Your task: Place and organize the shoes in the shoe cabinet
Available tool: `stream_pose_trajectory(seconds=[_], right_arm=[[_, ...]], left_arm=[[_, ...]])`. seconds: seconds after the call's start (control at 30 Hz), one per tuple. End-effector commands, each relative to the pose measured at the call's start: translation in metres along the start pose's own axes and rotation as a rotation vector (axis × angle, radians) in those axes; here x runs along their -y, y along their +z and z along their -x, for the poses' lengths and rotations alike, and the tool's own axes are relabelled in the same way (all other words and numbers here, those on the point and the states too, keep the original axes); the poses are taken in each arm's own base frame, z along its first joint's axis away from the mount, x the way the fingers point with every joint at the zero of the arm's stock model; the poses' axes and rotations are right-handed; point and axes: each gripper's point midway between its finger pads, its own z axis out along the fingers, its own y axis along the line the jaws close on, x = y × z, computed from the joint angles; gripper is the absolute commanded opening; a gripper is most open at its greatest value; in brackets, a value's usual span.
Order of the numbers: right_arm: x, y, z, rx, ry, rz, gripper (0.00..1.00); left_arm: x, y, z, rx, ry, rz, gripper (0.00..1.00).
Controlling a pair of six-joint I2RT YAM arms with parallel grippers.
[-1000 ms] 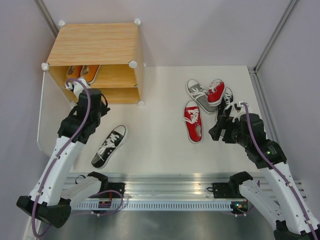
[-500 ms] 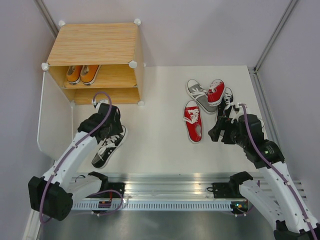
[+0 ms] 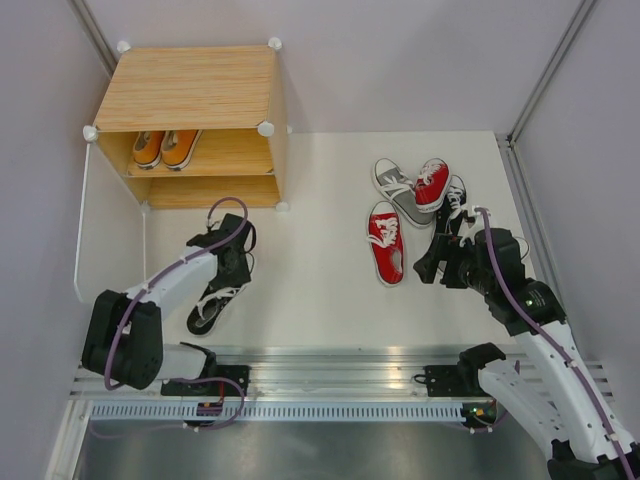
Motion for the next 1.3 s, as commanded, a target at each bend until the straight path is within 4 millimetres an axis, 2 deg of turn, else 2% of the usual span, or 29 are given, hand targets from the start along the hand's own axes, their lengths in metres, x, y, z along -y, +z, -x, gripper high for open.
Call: stream_pose_trajectory(seconds=[0.0, 0.03, 0.07, 0.1, 0.2, 0.23, 0.27, 0.33, 0.37, 0.4, 0.43, 0.5, 0.57, 0.67, 0.73, 0.83, 0.87, 0.93, 0.97, 1.07, 1.1, 1.17, 1.2, 1.23, 1.27], right_arm=[[-0.003, 0.001, 0.002, 0.017, 0.007, 0.016, 0.88], [-0.003, 0.002, 0.002, 0.017, 0.011, 0.013, 0.88], [-0.003, 0.002, 0.003, 0.024, 0.014, 0.013, 0.88], [-0.002, 0.002, 0.004, 0.025, 0.014, 0.01, 0.88], [-0.002, 0.003, 0.006, 0.03, 0.017, 0.006, 0.88], [-0.002, 0.003, 0.007, 0.034, 0.016, 0.005, 0.88], [-0.002, 0.004, 0.006, 0.03, 0.018, 0.002, 0.88], [-0.002, 0.006, 0.007, 0.03, 0.018, 0.0, 0.88], [-0.002, 0.006, 0.007, 0.027, 0.02, -0.001, 0.88], [-0.002, 0.006, 0.008, 0.028, 0.025, 0.0, 0.88], [-0.003, 0.007, 0.009, 0.032, 0.024, 0.002, 0.88], [-0.003, 0.007, 0.01, 0.031, 0.027, 0.001, 0.88], [-0.003, 0.008, 0.011, 0.031, 0.029, -0.002, 0.88], [-0.003, 0.008, 0.01, 0.029, 0.032, -0.005, 0.88], [-0.003, 0.007, 0.009, 0.029, 0.037, -0.005, 0.88], [0.0, 0.003, 0.008, 0.031, 0.037, -0.016, 0.88], [0.002, 0.002, 0.007, 0.033, 0.036, -0.024, 0.88], [0.002, 0.0, 0.006, 0.038, 0.039, -0.024, 0.88], [0.003, 0.0, 0.005, 0.036, 0.04, -0.027, 0.88], [0.003, -0.001, 0.002, 0.032, 0.043, -0.025, 0.88], [0.003, 0.0, 0.001, 0.027, 0.044, -0.023, 0.88], [0.002, 0.0, 0.001, 0.023, 0.044, -0.018, 0.88], [0.001, 0.0, 0.002, 0.023, 0.044, -0.011, 0.88], [0.0, 0.0, 0.001, 0.02, 0.043, -0.008, 0.88], [0.0, 0.0, 0.001, 0.019, 0.042, -0.006, 0.88]], left_arm=[[0.026, 0.011, -0.003, -0.043, -0.006, -0.095, 0.54], [0.03, 0.012, -0.003, -0.05, -0.01, -0.111, 0.41], [0.037, 0.01, -0.001, -0.05, -0.019, -0.139, 0.33], [0.04, 0.009, 0.001, -0.047, -0.027, -0.148, 0.18], [0.05, -0.003, 0.024, 0.01, -0.043, -0.187, 0.03], [0.053, -0.007, 0.032, 0.028, -0.042, -0.198, 0.02], [0.06, -0.016, 0.047, 0.061, -0.053, -0.226, 0.02], [0.069, -0.024, 0.062, 0.085, -0.056, -0.254, 0.02], [0.076, -0.032, 0.08, 0.121, -0.063, -0.275, 0.02], [0.079, -0.031, 0.086, 0.121, -0.057, -0.274, 0.02], [0.086, -0.038, 0.102, 0.155, -0.054, -0.288, 0.02], [0.092, -0.037, 0.114, 0.169, -0.05, -0.287, 0.02], [0.099, -0.028, 0.125, 0.17, -0.049, -0.269, 0.02], [0.112, -0.011, 0.129, 0.135, -0.04, -0.268, 0.07], [0.119, -0.006, 0.127, 0.108, -0.036, -0.281, 0.15], [0.118, -0.009, 0.12, 0.096, -0.04, -0.295, 0.4], [0.115, -0.02, 0.122, 0.119, -0.045, -0.31, 0.52], [0.108, -0.026, 0.113, 0.125, -0.022, -0.309, 0.63], [0.105, -0.044, 0.117, 0.167, -0.02, -0.334, 0.7], [0.103, -0.064, 0.098, 0.185, 0.061, -0.368, 0.74], [0.102, -0.078, 0.095, 0.22, 0.095, -0.391, 0.74], [0.106, -0.087, 0.071, 0.203, 0.172, -0.406, 0.75], [0.106, -0.097, 0.065, 0.219, 0.186, -0.425, 0.75], [0.111, -0.099, 0.049, 0.204, 0.229, -0.433, 0.74], [0.111, -0.101, 0.04, 0.201, 0.246, -0.433, 0.73]])
